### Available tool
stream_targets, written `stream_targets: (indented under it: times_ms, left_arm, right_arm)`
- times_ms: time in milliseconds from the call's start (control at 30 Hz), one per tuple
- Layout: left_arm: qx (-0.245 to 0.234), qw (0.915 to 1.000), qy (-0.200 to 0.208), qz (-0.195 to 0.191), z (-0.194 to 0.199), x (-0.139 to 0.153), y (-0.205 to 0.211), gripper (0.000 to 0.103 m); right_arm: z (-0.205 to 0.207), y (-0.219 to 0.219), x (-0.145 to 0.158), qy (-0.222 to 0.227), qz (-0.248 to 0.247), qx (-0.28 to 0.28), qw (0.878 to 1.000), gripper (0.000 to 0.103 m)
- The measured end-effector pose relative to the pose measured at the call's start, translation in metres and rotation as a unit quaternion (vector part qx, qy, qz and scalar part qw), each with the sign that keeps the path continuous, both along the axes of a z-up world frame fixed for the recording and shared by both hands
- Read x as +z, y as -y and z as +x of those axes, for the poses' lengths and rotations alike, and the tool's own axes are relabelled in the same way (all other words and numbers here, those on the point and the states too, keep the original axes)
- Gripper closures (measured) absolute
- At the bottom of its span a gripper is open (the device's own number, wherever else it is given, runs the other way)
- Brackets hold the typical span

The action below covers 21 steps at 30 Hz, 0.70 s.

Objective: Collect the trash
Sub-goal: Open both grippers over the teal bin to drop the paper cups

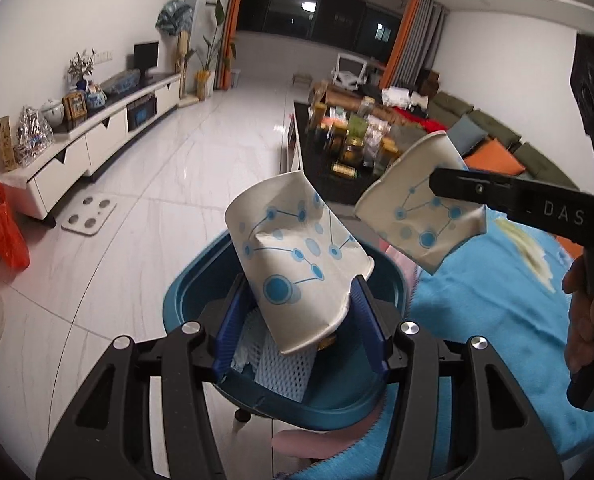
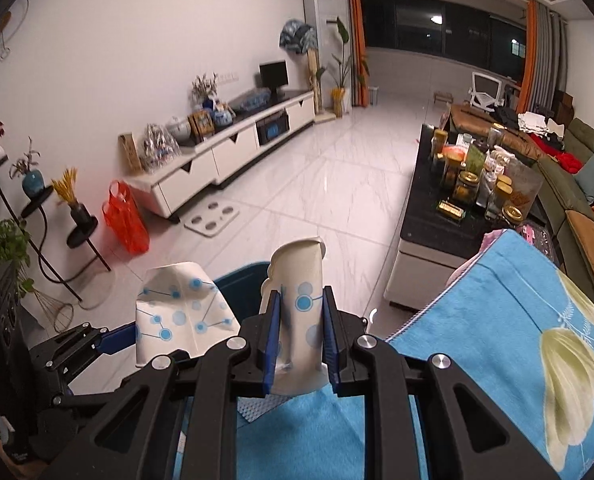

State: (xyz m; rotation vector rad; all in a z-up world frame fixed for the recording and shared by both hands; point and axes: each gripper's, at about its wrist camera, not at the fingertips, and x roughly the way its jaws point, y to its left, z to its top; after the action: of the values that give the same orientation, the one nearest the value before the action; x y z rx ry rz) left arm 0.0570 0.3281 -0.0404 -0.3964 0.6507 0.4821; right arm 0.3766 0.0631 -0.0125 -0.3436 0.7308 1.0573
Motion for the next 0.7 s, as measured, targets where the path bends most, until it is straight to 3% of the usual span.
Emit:
stream_targets:
  times_ms: [267, 367, 567, 633, 667, 700]
  left_arm:
    - [-0.001, 0.9983, -0.056, -0.012, 0.038, -0.035, -0.009, 0.052]
    - [-0.004, 0.9975, -0.069, -0.015, 0.052, -0.048, -0.014, 0.064]
    - [-0.002, 0.9969, -0.076, -0.016, 0.069, -0.062, -0.017, 0.062]
    - [0.001, 0.997, -0.077, -0.009, 0.073, -0.063, -0.017, 0.059]
    - [0.0, 0.9971, -0.076, -0.006, 0.068, -0.062, -0.015, 0.055]
    - [-0.001, 0.9971, -0.076, -0.005, 0.069, -0.063, -0.017, 0.054]
  right_arm:
    - [0.007, -0.035, -0.031, -0.01, -0.068, 0.009, 0.998, 0.085]
    - [0.006, -0.047, -0.037, -0.011, -0.085, 0.013, 0.996, 0.085]
    - [0.007, -0.058, -0.052, -0.019, -0.111, 0.021, 0.993, 0.081]
    - [0.007, -0.057, -0.052, -0.022, -0.108, 0.018, 0.994, 0.075]
    - [0.007, -0.056, -0.052, -0.028, -0.105, 0.017, 0.994, 0.063]
    - [0.009, -0.055, -0.051, -0.028, -0.101, 0.016, 0.994, 0.061]
